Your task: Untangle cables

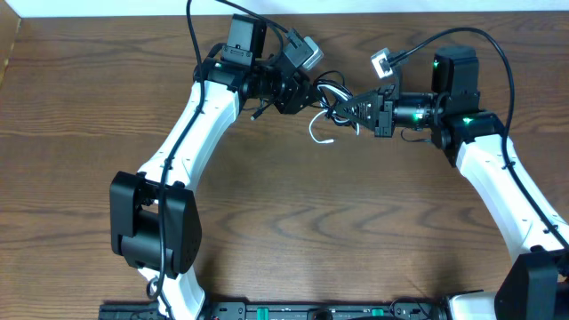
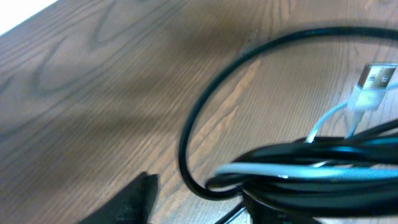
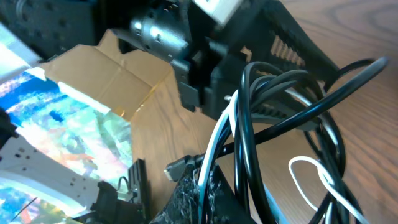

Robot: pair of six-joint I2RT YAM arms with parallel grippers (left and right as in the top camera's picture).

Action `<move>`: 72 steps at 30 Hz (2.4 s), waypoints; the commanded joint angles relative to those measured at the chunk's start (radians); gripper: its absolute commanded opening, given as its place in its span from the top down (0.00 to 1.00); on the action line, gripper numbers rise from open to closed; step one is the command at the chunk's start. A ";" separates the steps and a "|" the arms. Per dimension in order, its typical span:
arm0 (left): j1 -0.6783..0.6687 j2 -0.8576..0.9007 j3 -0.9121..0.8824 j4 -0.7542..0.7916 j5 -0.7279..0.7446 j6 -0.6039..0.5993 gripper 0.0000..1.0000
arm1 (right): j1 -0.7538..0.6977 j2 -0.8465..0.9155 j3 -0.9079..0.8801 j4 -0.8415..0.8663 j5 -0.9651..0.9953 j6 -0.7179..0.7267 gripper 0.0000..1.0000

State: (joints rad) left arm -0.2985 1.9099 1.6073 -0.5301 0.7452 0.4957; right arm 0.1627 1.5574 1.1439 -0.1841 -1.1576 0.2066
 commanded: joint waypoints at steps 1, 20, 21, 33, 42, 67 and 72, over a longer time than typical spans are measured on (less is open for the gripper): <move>-0.002 0.012 0.012 0.005 0.028 0.001 0.64 | -0.004 0.000 0.023 0.036 -0.096 0.048 0.99; 0.127 0.011 0.013 0.035 0.059 -0.177 0.93 | -0.006 0.000 0.023 -0.097 0.317 0.180 0.99; 0.127 0.011 0.013 0.035 0.059 -0.177 0.93 | -0.004 0.000 0.023 -0.098 0.314 0.173 0.99; 0.114 0.011 0.013 0.051 0.299 -0.180 0.32 | 0.015 0.000 0.023 -0.095 0.218 0.058 0.99; 0.096 0.011 0.013 0.062 0.311 -0.180 0.19 | 0.015 0.000 0.023 0.063 -0.030 0.109 0.99; 0.065 0.000 0.013 0.151 0.508 -0.180 0.50 | 0.048 0.000 0.023 0.149 0.029 0.250 0.99; 0.066 0.000 0.013 0.174 0.500 -0.180 0.92 | 0.047 0.000 0.023 0.147 0.030 0.253 0.99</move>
State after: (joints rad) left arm -0.2310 1.9102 1.6070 -0.3614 1.2068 0.3183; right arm 0.1967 1.5578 1.1492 -0.0368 -1.1114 0.4496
